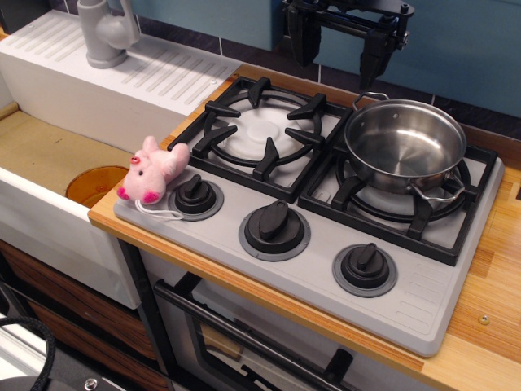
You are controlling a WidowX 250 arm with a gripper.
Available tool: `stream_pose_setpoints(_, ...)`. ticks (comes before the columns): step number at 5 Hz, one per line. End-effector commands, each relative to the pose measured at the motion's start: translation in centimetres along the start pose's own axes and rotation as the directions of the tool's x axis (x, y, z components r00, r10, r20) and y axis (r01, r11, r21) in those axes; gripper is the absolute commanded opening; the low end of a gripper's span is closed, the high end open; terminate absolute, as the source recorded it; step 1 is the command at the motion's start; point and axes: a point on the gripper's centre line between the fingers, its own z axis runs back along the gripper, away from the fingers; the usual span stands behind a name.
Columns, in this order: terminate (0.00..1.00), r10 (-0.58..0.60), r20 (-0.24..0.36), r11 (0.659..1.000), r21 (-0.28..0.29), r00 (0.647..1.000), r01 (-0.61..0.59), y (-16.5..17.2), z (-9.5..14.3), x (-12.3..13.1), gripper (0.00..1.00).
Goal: Put pan on stove and put stuffedpig in pan
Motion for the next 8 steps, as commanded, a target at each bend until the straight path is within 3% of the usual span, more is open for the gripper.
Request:
stream_pose_setpoints(1,0.0,0.0,0.0,1.0,0.0,1.0,0.0,0.0,0.0,0.0,1.0)
stream_pose_setpoints(4,0.0,-0.002,0.11,1.0,-0.012,0.994,0.004,-1.1,-4.5,1.5,1.0)
stream_pose_setpoints(7,0.0,0.011,0.096,1.0,0.008,0.995,-0.012,-1.4,-5.8,1.7,1.0)
stream_pose_setpoints(8,0.0,0.022,0.069,1.0,0.001,0.997,-0.022,-1.6,-5.7,1.8,0.0)
